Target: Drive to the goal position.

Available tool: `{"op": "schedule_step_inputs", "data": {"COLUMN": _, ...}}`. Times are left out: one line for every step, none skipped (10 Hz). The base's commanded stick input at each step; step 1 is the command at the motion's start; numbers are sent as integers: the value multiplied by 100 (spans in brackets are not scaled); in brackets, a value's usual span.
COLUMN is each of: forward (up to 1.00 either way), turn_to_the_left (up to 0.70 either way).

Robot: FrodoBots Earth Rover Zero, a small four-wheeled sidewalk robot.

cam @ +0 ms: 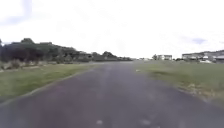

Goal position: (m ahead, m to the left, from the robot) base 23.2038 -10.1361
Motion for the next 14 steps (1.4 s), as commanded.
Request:
{"op": "schedule_step_inputs", "data": {"forward": 70, "turn_to_the_left": 0}}
{"op": "schedule_step_inputs", "data": {"forward": 70, "turn_to_the_left": 0}}
{"op": "schedule_step_inputs", "data": {"forward": 70, "turn_to_the_left": 0}}
{"op": "schedule_step_inputs", "data": {"forward": 70, "turn_to_the_left": 0}}
{"op": "schedule_step_inputs", "data": {"forward": 70, "turn_to_the_left": 0}}
{"op": "schedule_step_inputs", "data": {"forward": 70, "turn_to_the_left": 0}}
{"op": "schedule_step_inputs", "data": {"forward": 70, "turn_to_the_left": 0}}
{"op": "schedule_step_inputs", "data": {"forward": 70, "turn_to_the_left": 0}}
{"op": "schedule_step_inputs", "data": {"forward": 70, "turn_to_the_left": 0}}
{"op": "schedule_step_inputs", "data": {"forward": 70, "turn_to_the_left": 1}}
{"op": "schedule_step_inputs", "data": {"forward": 70, "turn_to_the_left": 3}}
{"op": "schedule_step_inputs", "data": {"forward": 70, "turn_to_the_left": 15}}
{"op": "schedule_step_inputs", "data": {"forward": 70, "turn_to_the_left": 14}}
{"op": "schedule_step_inputs", "data": {"forward": 70, "turn_to_the_left": 3}}
